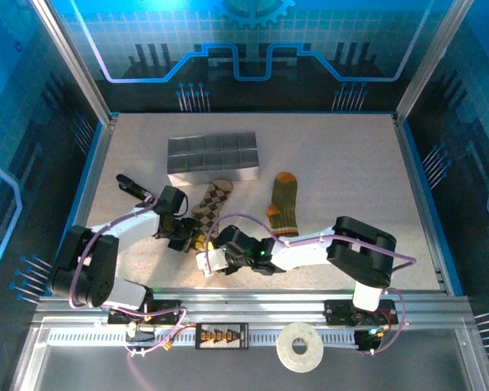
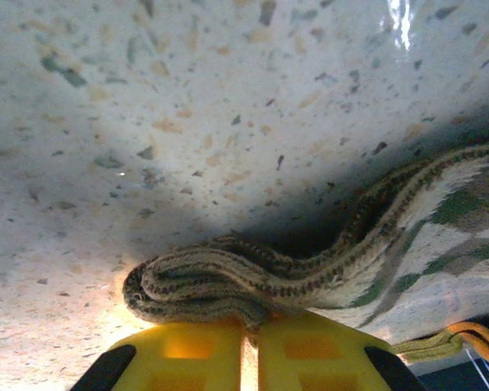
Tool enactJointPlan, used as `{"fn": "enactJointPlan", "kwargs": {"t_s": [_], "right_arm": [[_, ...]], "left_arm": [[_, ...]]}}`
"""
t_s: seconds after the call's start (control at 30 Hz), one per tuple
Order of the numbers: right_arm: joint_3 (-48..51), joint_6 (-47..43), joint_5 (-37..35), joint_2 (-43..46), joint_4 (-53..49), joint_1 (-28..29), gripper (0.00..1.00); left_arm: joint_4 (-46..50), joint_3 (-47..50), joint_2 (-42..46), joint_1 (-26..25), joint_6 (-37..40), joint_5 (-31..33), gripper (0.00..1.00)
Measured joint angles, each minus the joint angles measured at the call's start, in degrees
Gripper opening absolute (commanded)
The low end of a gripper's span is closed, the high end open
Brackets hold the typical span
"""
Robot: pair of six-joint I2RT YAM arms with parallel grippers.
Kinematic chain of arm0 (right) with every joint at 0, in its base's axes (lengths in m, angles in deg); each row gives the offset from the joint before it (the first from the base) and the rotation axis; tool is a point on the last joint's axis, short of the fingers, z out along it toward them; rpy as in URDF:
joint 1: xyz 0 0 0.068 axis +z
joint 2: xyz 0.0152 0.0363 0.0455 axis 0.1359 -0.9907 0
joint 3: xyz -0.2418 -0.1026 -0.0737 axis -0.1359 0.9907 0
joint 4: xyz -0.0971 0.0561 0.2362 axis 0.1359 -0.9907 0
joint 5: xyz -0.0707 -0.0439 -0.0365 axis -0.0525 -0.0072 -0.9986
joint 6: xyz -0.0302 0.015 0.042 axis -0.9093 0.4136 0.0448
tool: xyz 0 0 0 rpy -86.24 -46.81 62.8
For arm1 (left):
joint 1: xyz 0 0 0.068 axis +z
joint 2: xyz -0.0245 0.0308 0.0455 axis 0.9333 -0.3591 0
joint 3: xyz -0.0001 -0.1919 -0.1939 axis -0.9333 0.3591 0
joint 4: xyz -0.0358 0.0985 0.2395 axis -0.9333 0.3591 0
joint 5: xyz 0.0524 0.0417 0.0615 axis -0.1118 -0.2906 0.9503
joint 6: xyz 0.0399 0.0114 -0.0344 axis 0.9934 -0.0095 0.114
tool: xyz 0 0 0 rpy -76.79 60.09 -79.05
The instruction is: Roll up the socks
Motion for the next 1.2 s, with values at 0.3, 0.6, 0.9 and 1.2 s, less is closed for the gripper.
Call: {"fn": "enactJointPlan", "kwargs": {"t_s": [0.3, 0.6, 0.9, 1.2], "right_arm": [[-4.85, -1.88, -4.68, -6.88, 0.13, 0.09, 0.34], [-6.91, 1.40, -5.29, -8.50, -2.01, -0.02, 0.17], [-10.69, 9.18, -0.68, -9.11, -7.56, -1.70, 0.00], [-13.46, 20.46, 11.47, -9.73, -12.17, -6.14, 0.00]], "left_arm": [[1.20, -0.96, -1.09, 0.59, 1.51, -0.94, 0.12], [1.95, -1.46, -1.40, 0.63, 2.60, -0.96, 0.12], [3.96, -1.68, 1.95, 1.53, 3.15, 1.33, 0.25], [8.94, -1.73, 9.44, 4.72, 2.99, 3.80, 0.46]]}}
